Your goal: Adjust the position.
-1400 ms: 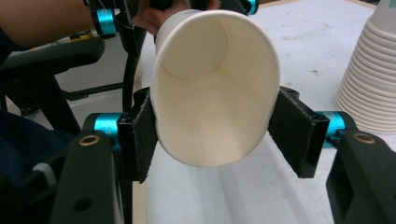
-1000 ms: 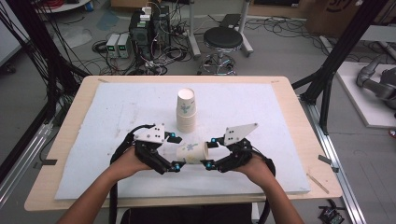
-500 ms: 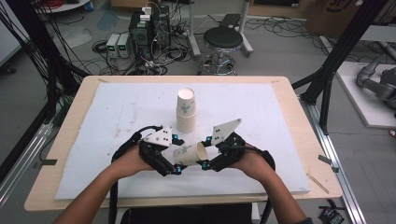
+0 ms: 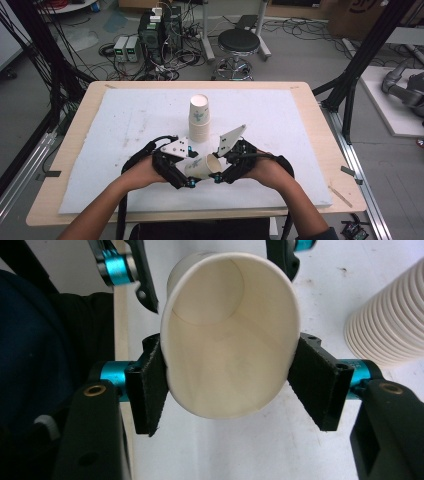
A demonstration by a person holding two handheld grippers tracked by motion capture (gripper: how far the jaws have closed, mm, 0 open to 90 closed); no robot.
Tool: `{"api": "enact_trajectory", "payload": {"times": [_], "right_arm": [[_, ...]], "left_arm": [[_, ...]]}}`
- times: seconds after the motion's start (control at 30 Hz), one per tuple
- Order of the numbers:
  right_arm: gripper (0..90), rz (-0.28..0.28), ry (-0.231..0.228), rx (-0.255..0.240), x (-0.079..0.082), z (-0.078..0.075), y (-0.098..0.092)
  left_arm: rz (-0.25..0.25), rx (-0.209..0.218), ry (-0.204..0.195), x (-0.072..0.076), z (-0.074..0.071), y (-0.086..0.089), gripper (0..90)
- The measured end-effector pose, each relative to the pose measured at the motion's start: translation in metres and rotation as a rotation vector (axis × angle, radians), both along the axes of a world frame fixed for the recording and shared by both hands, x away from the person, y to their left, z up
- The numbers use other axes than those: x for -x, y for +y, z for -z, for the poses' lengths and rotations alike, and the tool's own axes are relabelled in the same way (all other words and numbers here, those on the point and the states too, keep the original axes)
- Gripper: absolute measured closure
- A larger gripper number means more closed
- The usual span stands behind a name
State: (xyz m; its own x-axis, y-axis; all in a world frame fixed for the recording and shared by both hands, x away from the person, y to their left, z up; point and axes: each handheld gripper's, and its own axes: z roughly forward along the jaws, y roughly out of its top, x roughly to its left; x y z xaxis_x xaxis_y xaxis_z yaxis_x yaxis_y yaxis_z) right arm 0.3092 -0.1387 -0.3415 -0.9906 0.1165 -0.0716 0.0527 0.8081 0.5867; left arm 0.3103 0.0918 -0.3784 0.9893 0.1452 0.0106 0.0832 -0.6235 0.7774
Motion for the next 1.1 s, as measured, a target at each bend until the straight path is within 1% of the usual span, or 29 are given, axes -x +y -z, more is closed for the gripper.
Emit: {"api": "enact_trajectory", "payload": {"times": [0.03,0.07,0.27,0.33,0.43,0.47,0.5,0.53,0.57,0.6,0.63,0.67,0.7,0.8,0.87,0.9,0.93,0.97,1.0,1.03,1.1], "right_arm": [[36.2,0.0,0.0,0.0,0.0,0.0,0.0],[36.2,-0.005,0.005,0.002,0.0,0.0,0.002],[36.1,-0.021,0.001,0.029,0.0,-0.001,0.008],[35.9,-0.024,-0.003,0.034,0.0,0.0,0.009],[35.9,-0.024,-0.004,0.046,0.0,0.001,0.011],[36.0,-0.032,-0.008,0.063,0.0,0.002,0.013],[36.0,-0.032,-0.008,0.063,0.0,0.002,0.013],[36.0,-0.035,-0.011,0.074,0.001,0.003,0.015],[36.0,-0.035,-0.011,0.074,0.001,0.003,0.015],[36.0,-0.043,-0.016,0.081,0.001,0.003,0.016],[36.0,-0.045,-0.018,0.084,0.001,0.003,0.017],[36.0,-0.048,-0.023,0.091,0.002,0.003,0.018],[36.0,-0.048,-0.023,0.091,0.002,0.003,0.018],[35.4,-0.055,-0.024,0.096,0.003,0.004,0.019],[32.8,-0.052,-0.023,0.092,0.003,0.004,0.019],[30.6,-0.051,-0.022,0.088,0.003,0.004,0.019],[24.8,-0.026,-0.013,0.061,0.001,0.003,0.018],[24.8,-0.026,-0.013,0.061,0.001,0.003,0.018],[21.0,0.004,-0.009,0.009,0.0,0.002,0.015],[21.0,0.004,-0.009,0.009,0.0,0.002,0.015],[21.0,0.023,-0.003,-0.037,0.0,-0.001,0.009]], "left_arm": [[-0.003,0.006,0.008,0.0,0.0,-0.001,18.0],[-0.001,0.003,0.008,0.0,0.0,-0.001,18.2],[0.003,-0.008,0.017,0.0,0.001,-0.002,19.4],[-0.004,-0.011,0.02,-0.001,0.003,-0.004,19.5],[0.002,-0.018,0.026,-0.002,0.004,-0.006,22.0],[0.008,-0.022,0.034,-0.003,0.005,-0.008,22.9],[0.008,-0.022,0.034,-0.003,0.005,-0.008,24.0],[0.011,-0.02,0.044,-0.003,0.006,-0.01,25.4],[0.018,-0.017,0.047,-0.003,0.007,-0.011,25.4],[0.029,-0.025,0.047,-0.003,0.007,-0.012,27.0],[0.035,-0.023,0.055,-0.002,0.008,-0.013,29.1],[0.057,-0.031,0.057,-0.003,0.009,-0.014,35.2],[0.057,-0.031,0.057,-0.003,0.009,-0.014,36.5],[0.067,-0.036,0.066,-0.003,0.01,-0.015,36.8],[0.073,-0.036,0.067,-0.003,0.01,-0.015,36.2],[0.065,-0.025,0.067,-0.003,0.01,-0.015,35.2],[0.051,-0.01,0.061,-0.004,0.009,-0.013,34.6],[0.051,-0.01,0.061,-0.004,0.009,-0.013,34.6],[0.042,0.008,0.063,-0.004,0.009,-0.012,34.5],[0.031,0.03,0.072,-0.005,0.01,-0.01,34.5],[0.01,0.05,0.08,-0.006,0.012,-0.006,33.5]]}}
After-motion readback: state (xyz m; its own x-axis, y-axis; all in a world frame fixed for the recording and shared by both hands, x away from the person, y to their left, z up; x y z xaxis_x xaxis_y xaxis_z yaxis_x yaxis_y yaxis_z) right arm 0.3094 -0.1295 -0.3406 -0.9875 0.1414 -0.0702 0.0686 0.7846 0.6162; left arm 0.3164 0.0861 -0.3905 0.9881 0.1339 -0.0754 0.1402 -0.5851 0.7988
